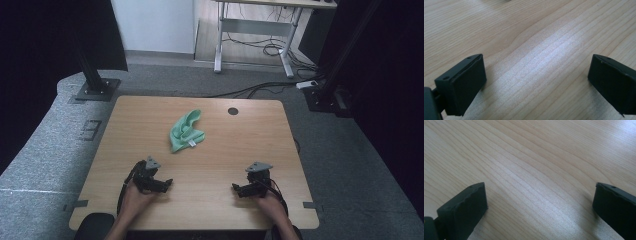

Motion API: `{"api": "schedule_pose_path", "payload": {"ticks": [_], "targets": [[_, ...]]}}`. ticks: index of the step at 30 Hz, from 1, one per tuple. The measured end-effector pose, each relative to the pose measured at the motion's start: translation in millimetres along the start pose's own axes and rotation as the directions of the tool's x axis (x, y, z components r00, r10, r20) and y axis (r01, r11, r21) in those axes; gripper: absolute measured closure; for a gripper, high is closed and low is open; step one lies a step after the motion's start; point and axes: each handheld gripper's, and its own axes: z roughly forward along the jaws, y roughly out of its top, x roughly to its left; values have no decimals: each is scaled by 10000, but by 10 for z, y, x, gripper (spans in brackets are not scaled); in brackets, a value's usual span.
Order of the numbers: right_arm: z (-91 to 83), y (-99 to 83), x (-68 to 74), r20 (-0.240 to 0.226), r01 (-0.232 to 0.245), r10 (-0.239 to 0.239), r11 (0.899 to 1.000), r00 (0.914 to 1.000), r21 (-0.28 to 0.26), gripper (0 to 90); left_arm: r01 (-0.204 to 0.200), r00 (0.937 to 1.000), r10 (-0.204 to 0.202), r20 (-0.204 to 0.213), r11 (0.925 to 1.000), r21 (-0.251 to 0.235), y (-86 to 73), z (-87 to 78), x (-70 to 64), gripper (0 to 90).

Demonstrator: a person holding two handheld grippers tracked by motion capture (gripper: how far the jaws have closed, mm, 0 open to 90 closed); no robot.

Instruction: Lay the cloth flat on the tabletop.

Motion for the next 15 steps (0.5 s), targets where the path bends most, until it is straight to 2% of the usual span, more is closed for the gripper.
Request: {"api": "schedule_pose_path", "payload": {"ticks": [15], "targets": [[0,0,0,1,-3,3,10000,10000,-6,0,-26,10000,26,29,10000,37,10,10,1,3]]}}
